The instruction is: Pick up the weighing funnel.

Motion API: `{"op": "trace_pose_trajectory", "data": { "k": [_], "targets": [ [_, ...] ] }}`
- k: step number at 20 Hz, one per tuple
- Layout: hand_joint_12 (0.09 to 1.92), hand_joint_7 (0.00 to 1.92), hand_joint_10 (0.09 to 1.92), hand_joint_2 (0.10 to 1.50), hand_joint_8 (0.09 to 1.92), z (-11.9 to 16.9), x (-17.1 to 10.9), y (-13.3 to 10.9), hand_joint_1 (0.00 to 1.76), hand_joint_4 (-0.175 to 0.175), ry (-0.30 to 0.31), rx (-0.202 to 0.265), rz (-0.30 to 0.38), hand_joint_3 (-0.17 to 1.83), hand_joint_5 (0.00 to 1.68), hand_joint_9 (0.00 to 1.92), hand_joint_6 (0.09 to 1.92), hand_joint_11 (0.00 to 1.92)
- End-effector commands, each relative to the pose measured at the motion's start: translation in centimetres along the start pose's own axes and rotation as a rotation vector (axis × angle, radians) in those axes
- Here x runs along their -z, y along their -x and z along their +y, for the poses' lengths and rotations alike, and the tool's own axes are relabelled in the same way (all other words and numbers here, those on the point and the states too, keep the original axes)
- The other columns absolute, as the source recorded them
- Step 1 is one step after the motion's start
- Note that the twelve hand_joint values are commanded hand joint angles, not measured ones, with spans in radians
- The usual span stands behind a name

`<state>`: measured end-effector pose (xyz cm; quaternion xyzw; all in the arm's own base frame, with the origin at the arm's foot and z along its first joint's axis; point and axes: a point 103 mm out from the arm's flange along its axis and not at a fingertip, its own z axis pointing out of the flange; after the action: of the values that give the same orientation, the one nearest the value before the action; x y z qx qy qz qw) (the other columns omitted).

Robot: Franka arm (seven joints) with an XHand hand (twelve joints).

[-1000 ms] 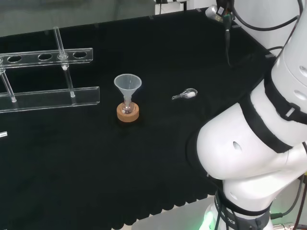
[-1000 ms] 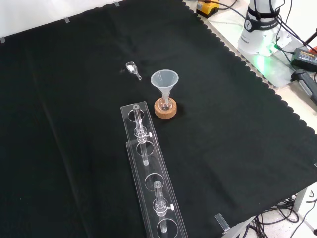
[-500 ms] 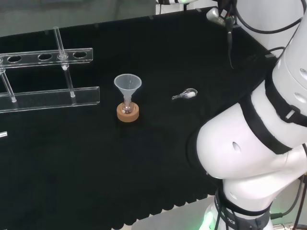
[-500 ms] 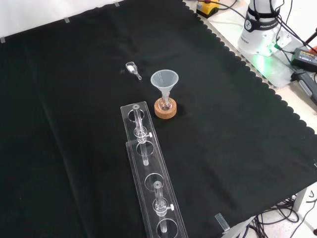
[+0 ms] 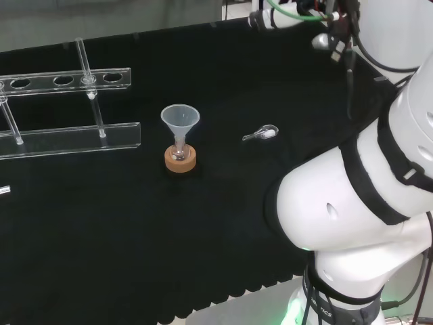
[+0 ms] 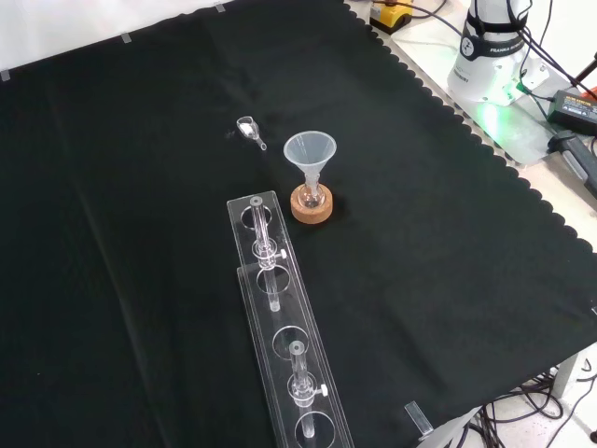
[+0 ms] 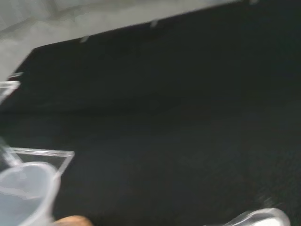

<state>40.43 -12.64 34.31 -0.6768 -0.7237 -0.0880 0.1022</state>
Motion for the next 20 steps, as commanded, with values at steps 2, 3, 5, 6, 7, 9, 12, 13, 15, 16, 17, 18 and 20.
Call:
{"op": "trace_pose_trajectory", "data": {
  "k": [2, 3, 5, 6, 7, 9, 12, 13, 15, 16, 17, 18, 20],
  "targets": [
    [1.43, 0.14, 0.91, 0.79, 0.87, 2.0, -3.7, 8.4, 0.54, -0.124, 0.112, -0.007, -0.26, 0.01, 0.31, 0.42, 0.09, 0.56],
    [1.43, 0.15, 0.91, 0.79, 0.87, 2.3, -4.1, 9.0, 0.55, -0.124, 0.105, -0.012, -0.258, 0.01, 0.31, 0.43, 0.09, 0.57],
    [1.42, 0.15, 0.9, 0.79, 0.87, 2.9, -5.2, 10.1, 0.55, -0.124, 0.076, -0.021, -0.269, 0.01, 0.32, 0.43, 0.09, 0.57],
    [1.42, 0.15, 0.9, 0.79, 0.87, 3.2, -5.8, 10.6, 0.55, -0.125, 0.058, -0.025, -0.291, 0.01, 0.32, 0.43, 0.09, 0.57],
    [1.42, 0.15, 0.9, 0.79, 0.87, 3.5, -6.4, 11.1, 0.55, -0.125, 0.044, -0.025, -0.317, 0.01, 0.32, 0.43, 0.09, 0.57],
    [1.42, 0.15, 0.9, 0.79, 0.87, 3.9, -7.4, 12.0, 0.55, -0.125, 0.015, -0.023, -0.35, 0.01, 0.32, 0.43, 0.09, 0.56],
    [1.42, 0.16, 0.89, 0.79, 0.87, 4.5, -8.7, 13.2, 0.54, -0.126, -0.031, -0.022, -0.383, 0.01, 0.33, 0.43, 0.09, 0.55],
    [1.42, 0.16, 0.89, 0.79, 0.87, 4.7, -9.0, 13.5, 0.54, -0.126, -0.043, -0.021, -0.384, 0.01, 0.34, 0.43, 0.09, 0.55],
    [1.42, 0.17, 0.89, 0.79, 0.88, 4.9, -9.9, 14.1, 0.52, -0.131, -0.076, -0.018, -0.394, 0.01, 0.38, 0.43, 0.09, 0.54],
    [1.42, 0.18, 0.89, 0.79, 0.88, 5.0, -10.5, 14.4, 0.52, -0.134, -0.094, -0.017, -0.4, 0.01, 0.39, 0.43, 0.09, 0.54],
    [1.42, 0.18, 0.89, 0.78, 0.88, 5.2, -11.2, 14.7, 0.51, -0.136, -0.114, -0.017, -0.403, 0.01, 0.41, 0.43, 0.09, 0.54],
    [1.43, 0.19, 0.89, 0.78, 0.88, 5.3, -12.1, 15.2, 0.51, -0.139, -0.136, -0.017, -0.4, 0.01, 0.43, 0.43, 0.09, 0.54],
    [1.43, 0.19, 0.89, 0.78, 0.88, 5.5, -13.2, 15.6, 0.5, -0.142, -0.164, -0.014, -0.4, 0.01, 0.45, 0.43, 0.09, 0.53]
  ]
}}
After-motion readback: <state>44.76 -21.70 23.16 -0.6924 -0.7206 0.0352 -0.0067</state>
